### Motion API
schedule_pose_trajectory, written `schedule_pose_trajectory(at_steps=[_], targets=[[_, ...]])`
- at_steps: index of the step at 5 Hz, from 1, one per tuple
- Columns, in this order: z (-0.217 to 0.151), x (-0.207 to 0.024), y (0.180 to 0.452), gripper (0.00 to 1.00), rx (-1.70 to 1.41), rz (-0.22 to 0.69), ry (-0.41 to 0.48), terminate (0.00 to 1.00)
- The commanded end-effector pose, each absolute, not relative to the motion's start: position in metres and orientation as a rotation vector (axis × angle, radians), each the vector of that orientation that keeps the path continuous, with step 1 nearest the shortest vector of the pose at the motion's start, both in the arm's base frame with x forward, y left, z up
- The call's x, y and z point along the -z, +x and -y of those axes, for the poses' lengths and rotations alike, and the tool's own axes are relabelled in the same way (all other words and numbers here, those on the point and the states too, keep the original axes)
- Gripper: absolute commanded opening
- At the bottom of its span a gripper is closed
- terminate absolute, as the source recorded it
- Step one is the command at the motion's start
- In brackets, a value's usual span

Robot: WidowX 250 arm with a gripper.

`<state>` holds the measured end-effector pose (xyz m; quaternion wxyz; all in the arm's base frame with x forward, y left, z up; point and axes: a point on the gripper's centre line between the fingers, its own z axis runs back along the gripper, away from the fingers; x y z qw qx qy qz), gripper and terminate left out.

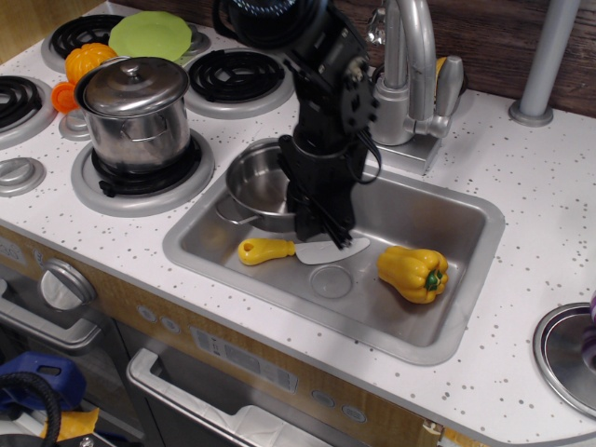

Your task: Put pan in sink

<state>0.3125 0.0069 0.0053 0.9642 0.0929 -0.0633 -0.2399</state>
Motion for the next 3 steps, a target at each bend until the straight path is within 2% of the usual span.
schedule_pose_trajectory(at_steps=[1, 2, 3], targets=[[0.0003, -0.0065, 0.3192, 1.00, 0.458, 0.204, 0.173, 0.00], [0.0003, -0.0065, 0.3192, 1.00, 0.458, 0.204, 0.173, 0.00], [0.0003, -0.0065, 0.3192, 1.00, 0.458, 0.204, 0.173, 1.00]])
